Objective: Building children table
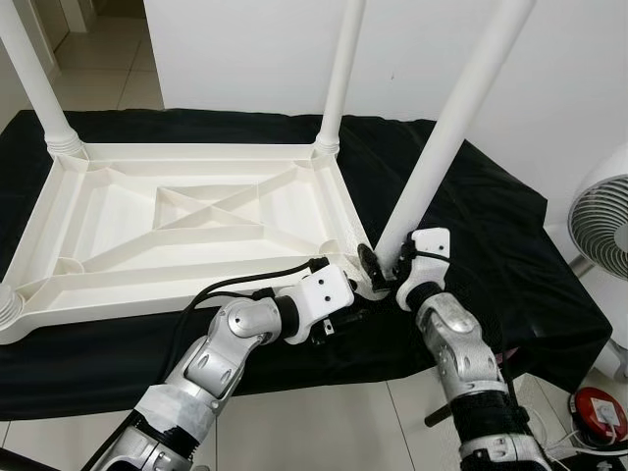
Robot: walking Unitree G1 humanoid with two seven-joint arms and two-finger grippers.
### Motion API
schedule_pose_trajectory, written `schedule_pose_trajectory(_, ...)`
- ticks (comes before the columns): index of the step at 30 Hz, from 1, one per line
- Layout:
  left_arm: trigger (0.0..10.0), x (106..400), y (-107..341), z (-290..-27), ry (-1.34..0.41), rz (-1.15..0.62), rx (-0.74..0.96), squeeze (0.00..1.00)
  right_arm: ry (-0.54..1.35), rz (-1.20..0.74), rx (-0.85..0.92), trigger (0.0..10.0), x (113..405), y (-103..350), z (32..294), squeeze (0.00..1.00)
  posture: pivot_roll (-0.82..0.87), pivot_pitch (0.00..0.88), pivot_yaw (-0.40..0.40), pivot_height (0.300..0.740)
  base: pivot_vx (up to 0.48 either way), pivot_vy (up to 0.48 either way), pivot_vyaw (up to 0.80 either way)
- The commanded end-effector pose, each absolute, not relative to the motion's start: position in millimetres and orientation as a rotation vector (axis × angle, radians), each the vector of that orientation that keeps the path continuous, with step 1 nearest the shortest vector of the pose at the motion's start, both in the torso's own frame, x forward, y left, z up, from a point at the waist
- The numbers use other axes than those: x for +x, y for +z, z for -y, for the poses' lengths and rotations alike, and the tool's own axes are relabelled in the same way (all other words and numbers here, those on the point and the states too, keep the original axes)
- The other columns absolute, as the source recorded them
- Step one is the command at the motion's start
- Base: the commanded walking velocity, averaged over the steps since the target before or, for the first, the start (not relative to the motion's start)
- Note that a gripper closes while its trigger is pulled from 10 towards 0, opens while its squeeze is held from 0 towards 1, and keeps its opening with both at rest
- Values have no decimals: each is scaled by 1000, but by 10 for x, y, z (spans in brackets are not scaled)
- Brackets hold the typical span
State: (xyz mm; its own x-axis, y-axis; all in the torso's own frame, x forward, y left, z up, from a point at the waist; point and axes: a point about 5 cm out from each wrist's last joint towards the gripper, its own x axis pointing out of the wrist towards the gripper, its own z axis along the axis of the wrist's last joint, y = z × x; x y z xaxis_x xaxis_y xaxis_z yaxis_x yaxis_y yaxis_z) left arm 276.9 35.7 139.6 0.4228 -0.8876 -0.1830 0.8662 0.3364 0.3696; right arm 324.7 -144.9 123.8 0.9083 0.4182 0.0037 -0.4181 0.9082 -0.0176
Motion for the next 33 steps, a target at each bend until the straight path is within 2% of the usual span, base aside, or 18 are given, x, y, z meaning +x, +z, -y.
schedule_pose_trajectory(1,10000,2806,1433,-348,-1103,67,456,0,478,5,-22,10000,3249,1216,1436,0,-61,0,-77,740,0,0,0)
schedule_pose_trajectory(12,10000,2844,1474,-350,-1089,79,460,0,739,-29,-147,10000,3396,1207,1364,0,-45,0,-77,740,0,0,0)
schedule_pose_trajectory(13,10000,2845,1478,-349,-1087,81,460,0,752,-43,-157,6980,3408,1186,1377,0,-38,0,-79,740,0,0,0)
schedule_pose_trajectory(14,10000,2845,1478,-349,-1087,81,460,0,752,-43,-157,6980,3408,1186,1377,0,-38,0,-79,740,0,0,0)
schedule_pose_trajectory(15,10000,2843,1482,-348,-1086,82,459,0,767,-53,-158,2157,3406,1168,1391,0,-34,0,-82,740,0,0,0)
schedule_pose_trajectory(17,10000,2843,1482,-348,-1086,82,459,0,767,-53,-158,2157,3406,1168,1391,0,-34,0,-82,740,0,0,0)
schedule_pose_trajectory(18,10000,2841,1483,-349,-1085,83,458,0,779,-56,-160,0,3408,1153,1411,0,-33,0,-83,740,0,0,0)
schedule_pose_trajectory(27,10000,2833,1475,-352,-1084,81,456,0,801,-84,-148,0,3355,1045,1490,0,-38,0,-81,740,0,0,0)
schedule_pose_trajectory(28,10000,2835,1476,-349,-1085,81,455,0,782,-89,-133,10000,3353,1023,1498,0,-41,0,-79,740,0,0,0)
schedule_pose_trajectory(33,10000,2836,1476,-333,-1094,83,454,0,699,-102,-110,10000,3347,985,1505,0,-59,0,-69,740,0,0,0)
